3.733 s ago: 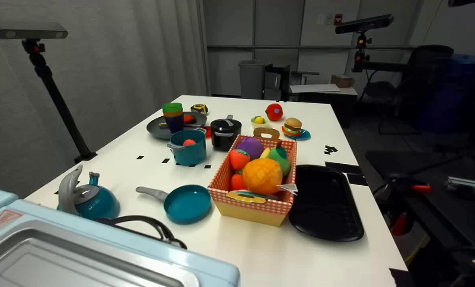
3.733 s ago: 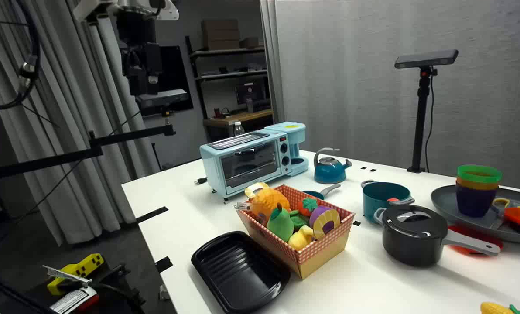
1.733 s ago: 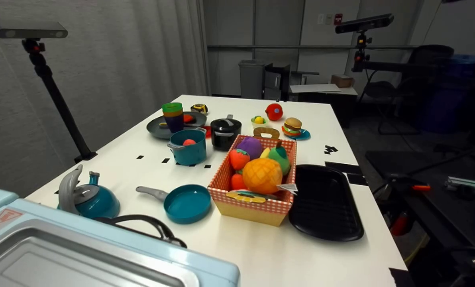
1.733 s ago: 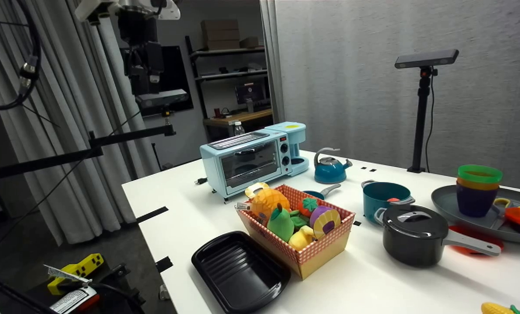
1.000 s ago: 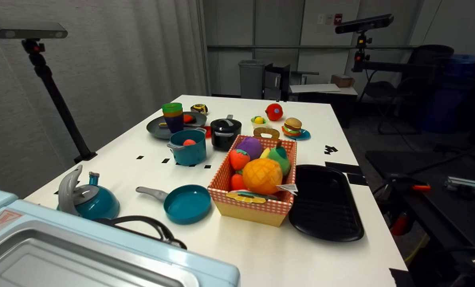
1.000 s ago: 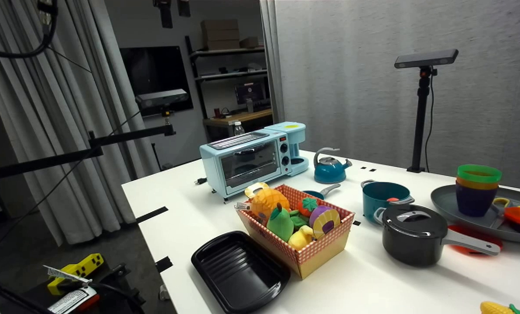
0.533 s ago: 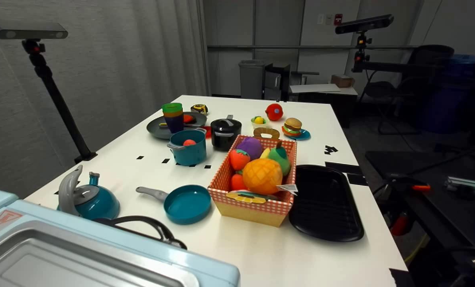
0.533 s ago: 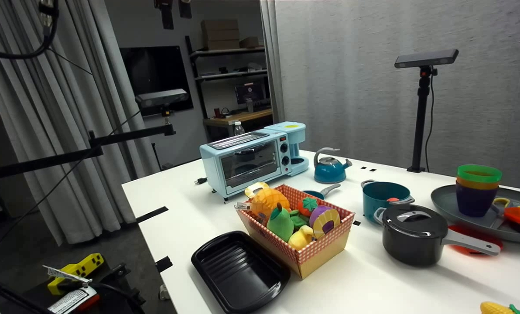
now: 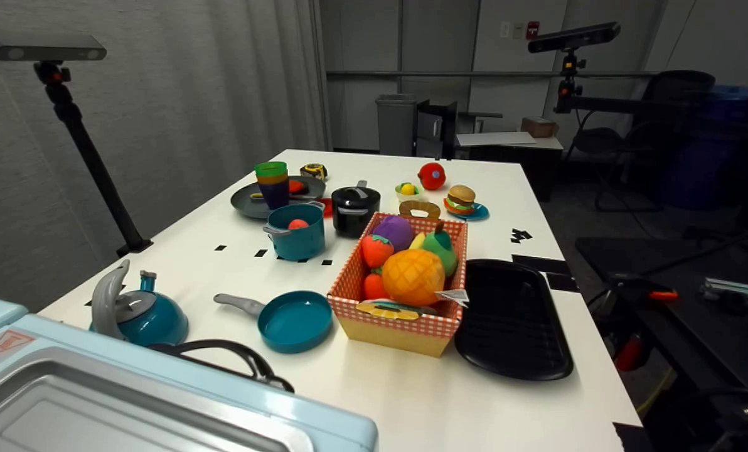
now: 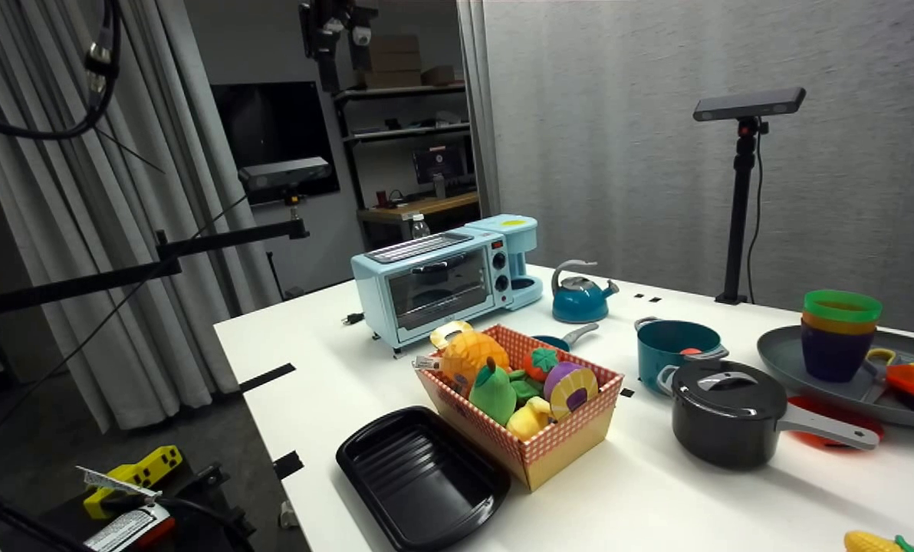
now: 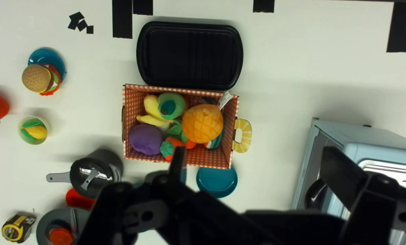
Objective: Pick up the lid from the black pot and put it on the blue pot.
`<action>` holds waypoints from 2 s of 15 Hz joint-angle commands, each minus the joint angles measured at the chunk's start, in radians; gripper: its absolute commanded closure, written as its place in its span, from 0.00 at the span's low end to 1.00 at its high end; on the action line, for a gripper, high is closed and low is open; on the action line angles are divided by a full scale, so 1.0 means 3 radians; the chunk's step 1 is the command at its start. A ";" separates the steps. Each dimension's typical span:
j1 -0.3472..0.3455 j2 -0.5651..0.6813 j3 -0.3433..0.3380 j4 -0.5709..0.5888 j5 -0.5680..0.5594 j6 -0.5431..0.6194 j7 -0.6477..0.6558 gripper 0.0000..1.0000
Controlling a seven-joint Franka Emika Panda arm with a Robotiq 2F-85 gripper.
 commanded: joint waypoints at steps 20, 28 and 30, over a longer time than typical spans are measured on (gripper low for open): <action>-0.0418 0.0276 -0.0265 -0.0546 -0.0919 0.1162 0.0475 0.00; -0.0501 0.1031 -0.0462 -0.0275 -0.1378 0.1776 0.0960 0.00; -0.0493 0.1230 -0.0544 -0.0139 -0.1443 0.1854 0.1078 0.00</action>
